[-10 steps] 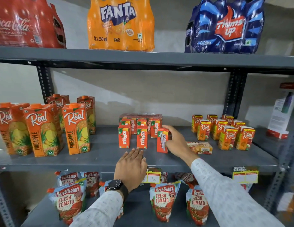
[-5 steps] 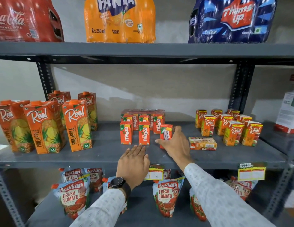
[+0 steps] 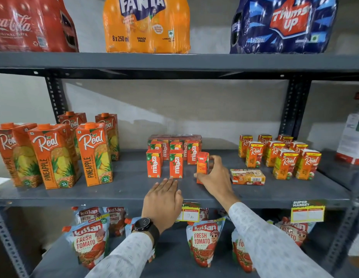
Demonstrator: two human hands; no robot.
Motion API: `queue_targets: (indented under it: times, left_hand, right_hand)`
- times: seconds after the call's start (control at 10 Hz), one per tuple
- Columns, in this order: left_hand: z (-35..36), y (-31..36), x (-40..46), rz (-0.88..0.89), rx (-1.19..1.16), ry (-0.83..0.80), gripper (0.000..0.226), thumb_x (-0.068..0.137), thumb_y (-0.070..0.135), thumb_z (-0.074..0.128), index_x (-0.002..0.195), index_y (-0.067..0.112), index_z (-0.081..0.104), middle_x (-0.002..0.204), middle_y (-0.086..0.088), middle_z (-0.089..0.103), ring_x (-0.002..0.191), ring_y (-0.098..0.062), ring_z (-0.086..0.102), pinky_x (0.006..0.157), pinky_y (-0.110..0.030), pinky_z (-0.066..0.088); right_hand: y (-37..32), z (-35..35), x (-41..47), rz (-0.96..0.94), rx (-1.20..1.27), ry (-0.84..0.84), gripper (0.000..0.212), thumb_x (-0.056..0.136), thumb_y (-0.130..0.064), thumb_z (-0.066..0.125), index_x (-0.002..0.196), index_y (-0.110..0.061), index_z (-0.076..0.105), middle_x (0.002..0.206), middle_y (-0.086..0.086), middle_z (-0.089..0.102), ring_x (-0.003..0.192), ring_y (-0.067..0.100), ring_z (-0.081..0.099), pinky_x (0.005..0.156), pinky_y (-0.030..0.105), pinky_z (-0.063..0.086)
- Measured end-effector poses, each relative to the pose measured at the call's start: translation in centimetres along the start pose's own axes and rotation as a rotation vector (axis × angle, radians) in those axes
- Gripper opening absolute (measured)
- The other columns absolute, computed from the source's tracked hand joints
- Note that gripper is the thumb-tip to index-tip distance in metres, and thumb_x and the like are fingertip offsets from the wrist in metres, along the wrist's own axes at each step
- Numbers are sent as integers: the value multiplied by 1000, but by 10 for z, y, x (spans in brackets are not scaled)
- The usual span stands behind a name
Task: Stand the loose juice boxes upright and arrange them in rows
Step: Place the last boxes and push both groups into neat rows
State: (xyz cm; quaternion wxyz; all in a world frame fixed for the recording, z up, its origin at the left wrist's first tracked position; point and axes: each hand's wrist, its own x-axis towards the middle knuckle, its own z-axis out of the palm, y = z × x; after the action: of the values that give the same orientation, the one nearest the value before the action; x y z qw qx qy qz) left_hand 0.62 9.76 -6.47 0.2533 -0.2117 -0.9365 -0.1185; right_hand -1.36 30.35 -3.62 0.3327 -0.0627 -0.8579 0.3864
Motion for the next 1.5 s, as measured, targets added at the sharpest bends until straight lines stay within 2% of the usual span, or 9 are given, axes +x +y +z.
queue_targets:
  times: [0.1, 0.3, 0.4, 0.5, 0.9, 1.2, 1.3, 1.4, 1.5]
  left_hand:
    - [-1, 0, -1, 2, 5, -2, 63, 98, 45, 15, 140, 20, 56, 146, 1, 56, 139, -15, 47, 118, -36, 33]
    - [-1, 0, 0, 6, 3, -13, 66, 98, 47, 12, 143, 21, 53, 148, 2, 53, 141, -14, 44, 120, -35, 32]
    - [-1, 0, -1, 6, -3, -10, 65, 99, 46, 13, 143, 20, 53, 148, 2, 54, 140, -14, 45, 119, -36, 32]
    - [-1, 0, -1, 3, 3, -16, 65, 99, 47, 13, 143, 21, 52, 149, 2, 53, 141, -13, 44, 120, -36, 32]
    - [-2, 1, -1, 5, 14, -27, 68, 97, 48, 7, 146, 23, 48, 152, 4, 49, 143, -12, 40, 121, -35, 29]
    - [-4, 0, -1, 8, 17, -39, 63, 99, 46, 12, 147, 22, 47, 152, 4, 49, 144, -12, 39, 121, -34, 28]
    - [-5, -1, -1, 15, 16, -39, 61, 101, 46, 15, 147, 22, 48, 152, 3, 49, 144, -12, 39, 121, -34, 28]
    - [-6, -1, -2, 18, 17, -33, 61, 101, 45, 15, 146, 21, 49, 151, 2, 50, 143, -13, 40, 121, -35, 29]
    - [-6, 1, -2, 15, 12, -31, 62, 100, 45, 15, 146, 20, 49, 151, 1, 50, 143, -14, 40, 121, -36, 30]
  right_hand:
    - [0, -1, 0, 11, 41, -4, 76, 71, -54, 88, 128, -34, 41, 109, -16, 63, 94, 3, 63, 87, 30, 55]
    - [-4, -3, -1, 23, 81, -18, 69, 80, -42, 86, 134, -31, 46, 118, -11, 65, 98, 5, 62, 69, 7, 40]
    - [-5, -5, -2, 35, 84, 9, 73, 76, -42, 89, 134, -30, 46, 114, -15, 60, 95, 3, 59, 68, 7, 39]
    - [-3, -3, -1, 47, 56, 13, 61, 78, -40, 88, 124, -30, 50, 114, -7, 70, 93, 7, 67, 71, 14, 47]
    - [-5, 4, 21, 142, 64, -150, 48, 92, -28, 76, 136, -18, 59, 129, 3, 70, 115, 21, 69, 94, 39, 56]
    - [-10, 2, 11, 93, 95, -121, 53, 94, -31, 74, 142, -22, 53, 128, -4, 67, 116, 16, 66, 92, 34, 54]
    - [-13, -11, 2, -64, 39, 140, 44, 95, -18, 71, 137, -19, 58, 121, -4, 65, 107, 10, 62, 85, 25, 53]
    - [-5, -40, 5, -202, -101, 187, 42, 89, 4, 65, 127, -14, 66, 122, 3, 67, 109, 17, 64, 90, 25, 52]
    - [3, -84, 23, -135, -237, 11, 54, 82, 8, 62, 131, -16, 65, 129, 4, 66, 119, 20, 61, 100, 33, 50]
